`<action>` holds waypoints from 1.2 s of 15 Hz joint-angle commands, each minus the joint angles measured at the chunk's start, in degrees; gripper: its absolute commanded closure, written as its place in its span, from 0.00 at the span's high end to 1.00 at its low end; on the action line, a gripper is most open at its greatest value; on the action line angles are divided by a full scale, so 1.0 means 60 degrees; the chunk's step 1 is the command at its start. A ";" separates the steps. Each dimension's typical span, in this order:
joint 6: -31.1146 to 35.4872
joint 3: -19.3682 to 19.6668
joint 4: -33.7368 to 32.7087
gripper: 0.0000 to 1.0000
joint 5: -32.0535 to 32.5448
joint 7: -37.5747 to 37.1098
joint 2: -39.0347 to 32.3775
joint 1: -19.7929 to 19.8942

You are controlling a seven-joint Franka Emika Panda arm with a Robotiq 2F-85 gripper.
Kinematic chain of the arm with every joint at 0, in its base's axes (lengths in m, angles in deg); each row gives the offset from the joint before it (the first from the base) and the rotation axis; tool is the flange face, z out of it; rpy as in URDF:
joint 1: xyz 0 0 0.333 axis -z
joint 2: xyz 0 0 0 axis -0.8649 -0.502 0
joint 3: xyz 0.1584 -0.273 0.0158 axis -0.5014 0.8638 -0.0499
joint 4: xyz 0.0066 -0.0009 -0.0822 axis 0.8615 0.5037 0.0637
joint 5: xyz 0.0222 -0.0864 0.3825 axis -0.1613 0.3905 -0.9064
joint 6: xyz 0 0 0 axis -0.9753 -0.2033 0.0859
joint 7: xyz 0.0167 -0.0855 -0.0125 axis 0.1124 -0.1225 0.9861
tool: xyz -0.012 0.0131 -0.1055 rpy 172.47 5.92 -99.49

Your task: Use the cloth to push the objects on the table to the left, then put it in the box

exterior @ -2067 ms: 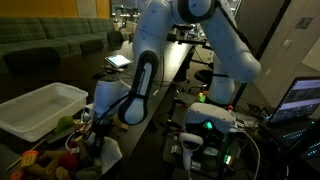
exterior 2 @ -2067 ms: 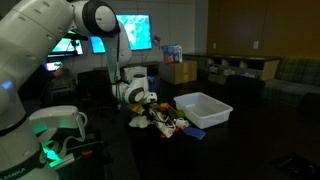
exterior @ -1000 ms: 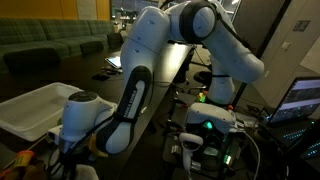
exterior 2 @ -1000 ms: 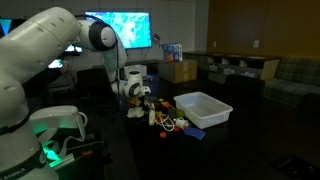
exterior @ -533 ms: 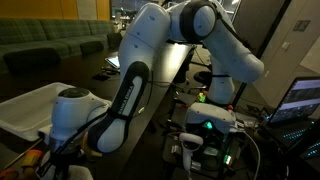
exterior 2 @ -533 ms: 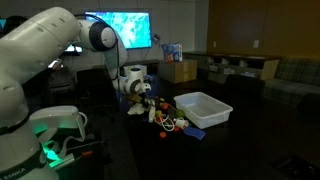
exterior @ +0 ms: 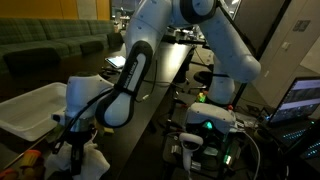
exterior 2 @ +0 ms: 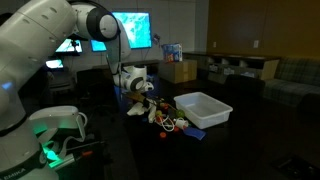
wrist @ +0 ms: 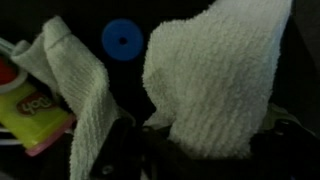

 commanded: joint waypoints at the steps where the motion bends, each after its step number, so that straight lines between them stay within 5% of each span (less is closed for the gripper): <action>1: 0.0319 -0.1045 0.1894 0.00 -0.0271 0.1002 0.1738 0.1473; 8: 0.0831 -0.2471 0.3987 0.00 -0.1558 0.2156 0.3838 0.4272; 18: 0.1334 -0.0772 0.4789 0.00 -0.1975 0.2327 0.4466 0.5684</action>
